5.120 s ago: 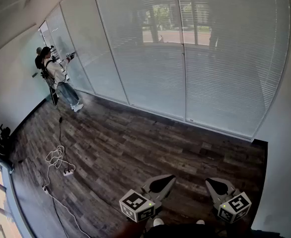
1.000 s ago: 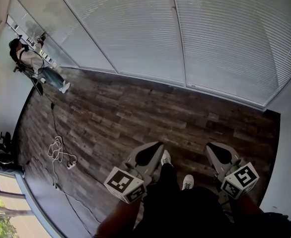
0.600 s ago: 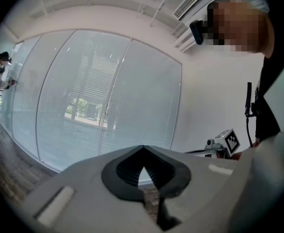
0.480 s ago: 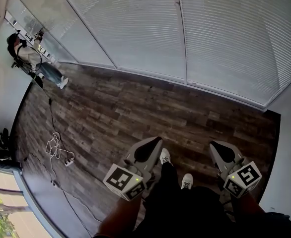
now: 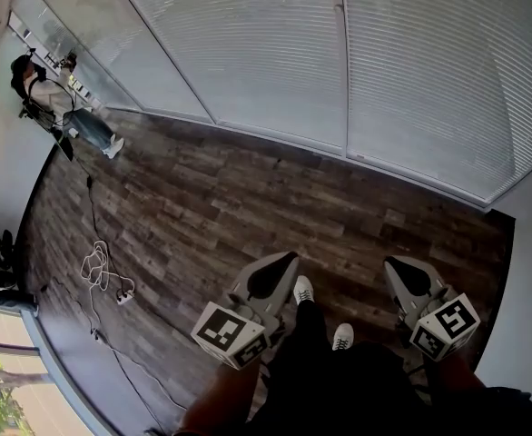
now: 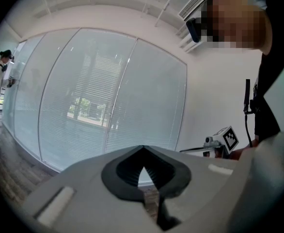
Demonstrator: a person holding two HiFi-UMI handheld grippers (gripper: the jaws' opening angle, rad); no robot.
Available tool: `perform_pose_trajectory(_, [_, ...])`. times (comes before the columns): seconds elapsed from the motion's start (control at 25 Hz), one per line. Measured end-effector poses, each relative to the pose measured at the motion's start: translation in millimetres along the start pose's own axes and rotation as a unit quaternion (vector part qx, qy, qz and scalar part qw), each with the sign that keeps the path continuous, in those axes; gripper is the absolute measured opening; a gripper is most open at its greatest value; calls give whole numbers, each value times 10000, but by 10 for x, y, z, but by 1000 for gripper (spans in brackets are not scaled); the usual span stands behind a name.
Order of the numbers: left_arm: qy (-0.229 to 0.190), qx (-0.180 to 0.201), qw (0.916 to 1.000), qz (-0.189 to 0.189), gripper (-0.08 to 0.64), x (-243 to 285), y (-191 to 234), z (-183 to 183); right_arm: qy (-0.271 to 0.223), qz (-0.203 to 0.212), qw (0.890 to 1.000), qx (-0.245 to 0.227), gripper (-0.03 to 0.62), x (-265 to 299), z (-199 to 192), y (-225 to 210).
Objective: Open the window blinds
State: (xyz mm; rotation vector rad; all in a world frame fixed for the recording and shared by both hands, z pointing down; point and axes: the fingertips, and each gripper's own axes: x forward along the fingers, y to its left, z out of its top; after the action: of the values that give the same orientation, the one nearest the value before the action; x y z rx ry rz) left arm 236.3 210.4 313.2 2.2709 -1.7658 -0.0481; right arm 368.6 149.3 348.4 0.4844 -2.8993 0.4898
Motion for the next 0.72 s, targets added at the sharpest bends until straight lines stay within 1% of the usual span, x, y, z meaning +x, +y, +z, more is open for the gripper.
perform_pose_trajectory(0.12, [0,-31,10000,38,0,44,201,78,10,-24,10000,15,27,168,67,-34])
perform_pose_trajectory(0.28, [-73,-25,10000,-9,0,123,468,241,-21,-53,10000,-4,28,450,217,-53])
perform_pose_trajectory(0.48, [-199,86,9997,-112,0,196,820,466,-98,-108,9998,-149,28,824,464,-30])
perform_pose_trajectory(0.72, [-253,204,9994,-91,0,196,1419,565,-174,-249,9993,-239,28,1300,554,-35])
